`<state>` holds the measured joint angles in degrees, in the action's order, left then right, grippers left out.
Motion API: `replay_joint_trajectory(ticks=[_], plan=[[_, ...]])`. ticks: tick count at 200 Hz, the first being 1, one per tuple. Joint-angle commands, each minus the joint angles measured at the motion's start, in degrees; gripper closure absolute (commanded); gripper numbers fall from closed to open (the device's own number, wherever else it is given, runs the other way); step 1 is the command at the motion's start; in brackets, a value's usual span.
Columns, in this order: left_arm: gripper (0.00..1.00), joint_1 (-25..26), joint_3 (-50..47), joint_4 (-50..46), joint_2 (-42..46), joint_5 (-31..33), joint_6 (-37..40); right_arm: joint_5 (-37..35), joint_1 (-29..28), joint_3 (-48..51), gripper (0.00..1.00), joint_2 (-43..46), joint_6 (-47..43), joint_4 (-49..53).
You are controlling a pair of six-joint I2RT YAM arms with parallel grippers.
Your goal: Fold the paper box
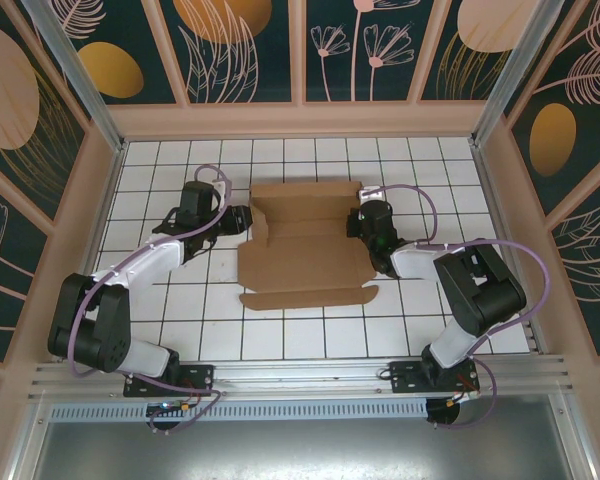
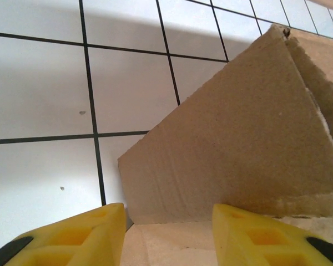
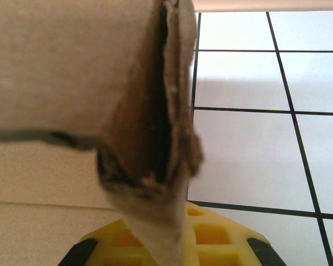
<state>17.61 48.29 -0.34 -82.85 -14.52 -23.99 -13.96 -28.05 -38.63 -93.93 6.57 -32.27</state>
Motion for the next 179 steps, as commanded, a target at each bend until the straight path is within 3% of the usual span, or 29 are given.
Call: replay_joint_trajectory(ticks=[1,52,179], plan=[[0.55,0.26,-0.4,-1.15,1.26,-0.11,3.62,1.43,0.07,-1.01,0.91,-1.12,1.53,0.95],[0.51,5.98,2.46,-4.67,-1.11,5.97,10.65,1.91,0.12,-0.92,0.91,-1.34,1.87,0.85],[0.52,7.7,2.01,-5.14,0.02,5.3,11.64,0.51,0.19,-1.05,0.91,-1.9,1.73,0.84]])
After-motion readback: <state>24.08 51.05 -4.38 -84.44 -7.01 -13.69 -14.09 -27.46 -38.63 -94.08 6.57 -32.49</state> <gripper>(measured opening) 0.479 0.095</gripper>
